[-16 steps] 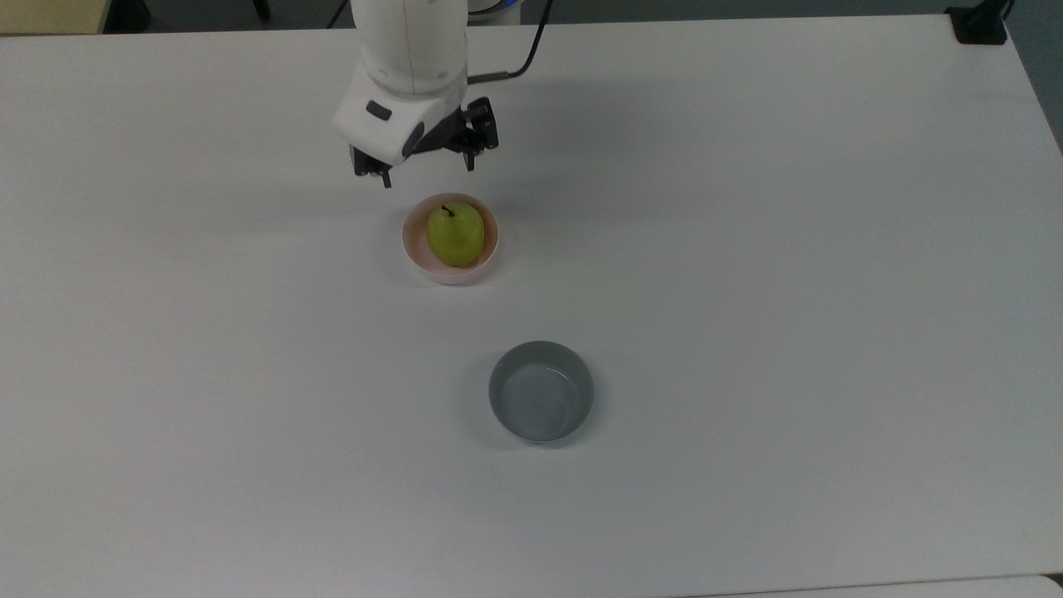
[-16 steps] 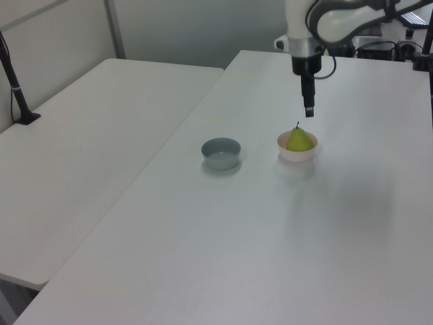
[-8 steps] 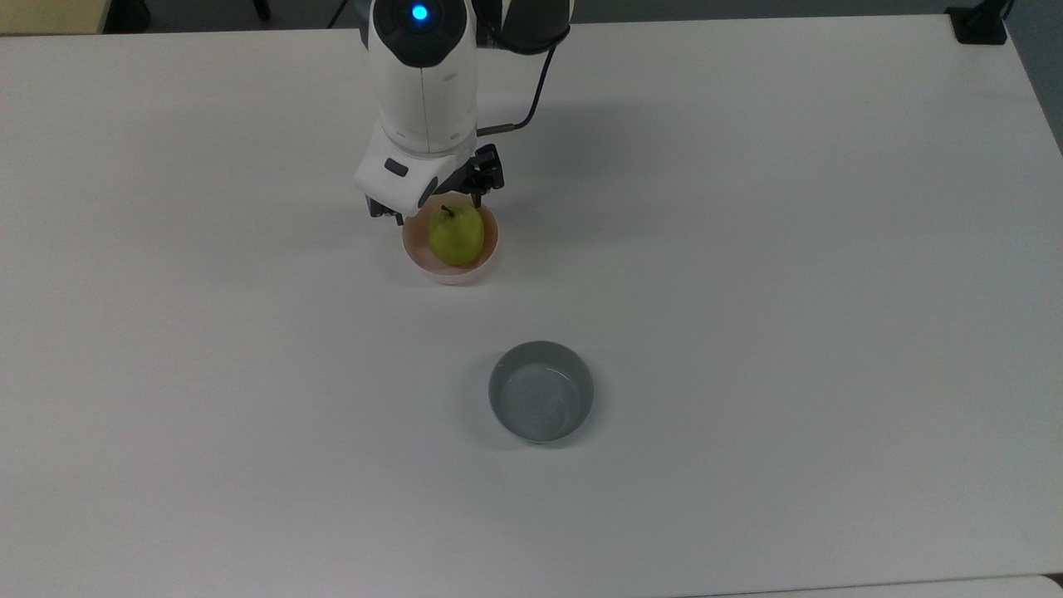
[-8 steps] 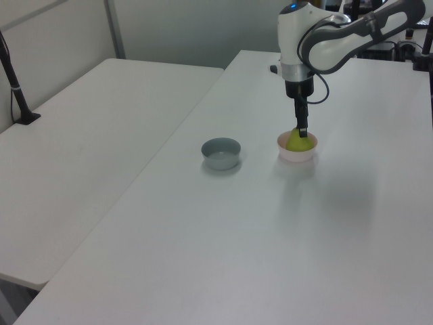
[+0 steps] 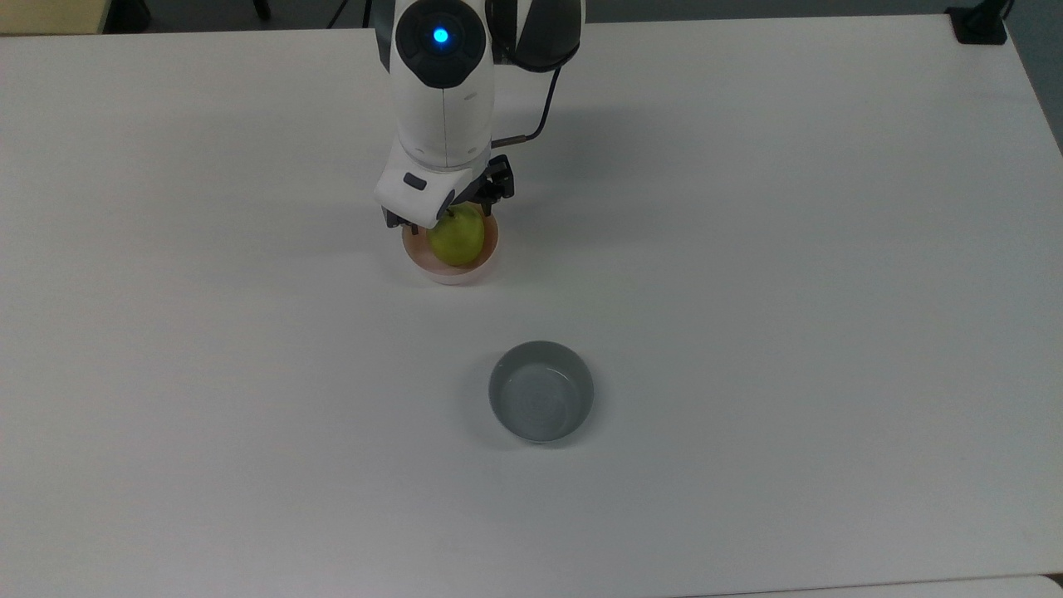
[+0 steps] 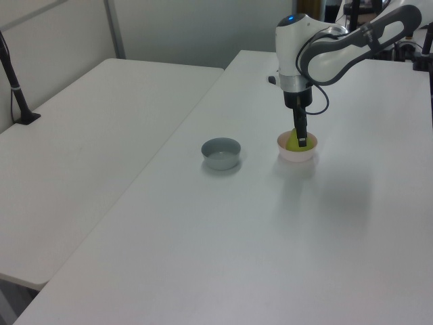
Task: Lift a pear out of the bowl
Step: 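Lower the gripper around the pear and close on it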
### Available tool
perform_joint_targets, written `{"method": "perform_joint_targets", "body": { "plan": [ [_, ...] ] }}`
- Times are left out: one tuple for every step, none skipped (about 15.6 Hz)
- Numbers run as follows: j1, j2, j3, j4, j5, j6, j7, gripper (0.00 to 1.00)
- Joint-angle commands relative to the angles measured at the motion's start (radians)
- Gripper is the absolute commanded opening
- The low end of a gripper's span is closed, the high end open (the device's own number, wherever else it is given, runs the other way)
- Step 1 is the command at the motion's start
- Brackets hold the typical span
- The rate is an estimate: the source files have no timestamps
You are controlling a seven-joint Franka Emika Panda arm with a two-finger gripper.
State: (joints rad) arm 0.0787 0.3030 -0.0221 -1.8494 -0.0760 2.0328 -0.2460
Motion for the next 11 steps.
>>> {"method": "perform_joint_targets", "body": {
  "plan": [
    [0.006,-0.01,-0.005,-0.028,0.007,0.037,-0.013,0.9],
    [0.006,-0.008,-0.005,-0.028,0.005,0.037,-0.013,0.86],
    [0.006,-0.007,-0.005,-0.028,0.005,0.038,-0.013,0.85],
    [0.006,-0.001,-0.005,-0.027,0.004,0.038,-0.013,0.85],
    [0.006,0.001,-0.005,-0.027,0.004,0.04,-0.013,0.85],
    [0.006,0.002,-0.005,-0.028,0.004,0.052,-0.013,0.85],
    [0.006,0.004,-0.005,-0.028,0.004,0.064,-0.013,0.85],
    [0.006,0.008,-0.005,-0.028,0.004,0.066,-0.013,0.85],
    [0.006,0.011,-0.005,-0.028,0.004,0.066,-0.013,0.85],
    [0.006,0.011,-0.005,-0.028,0.004,0.066,-0.013,0.85],
    [0.006,0.013,-0.005,-0.028,0.004,0.066,-0.013,0.85]
  ]
}}
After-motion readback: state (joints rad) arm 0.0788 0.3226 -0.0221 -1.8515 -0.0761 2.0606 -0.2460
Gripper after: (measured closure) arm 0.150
